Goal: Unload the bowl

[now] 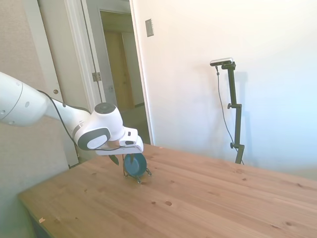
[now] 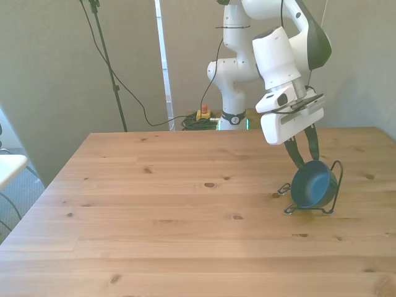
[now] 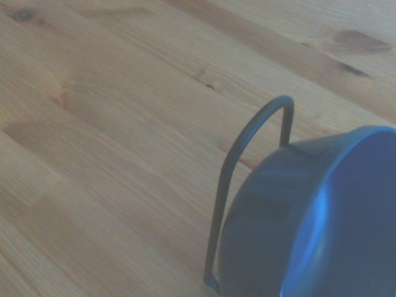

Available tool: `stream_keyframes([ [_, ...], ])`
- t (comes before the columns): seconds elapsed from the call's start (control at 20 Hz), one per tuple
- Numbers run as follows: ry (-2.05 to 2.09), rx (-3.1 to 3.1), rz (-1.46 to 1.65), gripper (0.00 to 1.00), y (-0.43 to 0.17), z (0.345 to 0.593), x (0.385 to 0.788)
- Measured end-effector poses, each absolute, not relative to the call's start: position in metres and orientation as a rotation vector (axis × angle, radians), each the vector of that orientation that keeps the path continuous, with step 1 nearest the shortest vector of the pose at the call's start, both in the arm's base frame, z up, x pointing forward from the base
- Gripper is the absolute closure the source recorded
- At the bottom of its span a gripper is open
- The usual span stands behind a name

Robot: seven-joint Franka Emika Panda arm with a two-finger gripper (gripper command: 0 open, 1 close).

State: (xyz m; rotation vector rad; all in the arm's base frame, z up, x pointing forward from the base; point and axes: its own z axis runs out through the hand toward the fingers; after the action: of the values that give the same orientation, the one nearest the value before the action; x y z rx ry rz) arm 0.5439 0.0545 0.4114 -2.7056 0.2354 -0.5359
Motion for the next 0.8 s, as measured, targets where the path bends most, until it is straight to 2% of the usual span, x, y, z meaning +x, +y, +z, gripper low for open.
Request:
stream_keyframes([
  [0.4,0.246,-2.663,-0.553,1.0,0.047,0.415,0.547],
  [0.8,0.228,-2.647,-0.46,1.0,0.045,0.402,0.563],
])
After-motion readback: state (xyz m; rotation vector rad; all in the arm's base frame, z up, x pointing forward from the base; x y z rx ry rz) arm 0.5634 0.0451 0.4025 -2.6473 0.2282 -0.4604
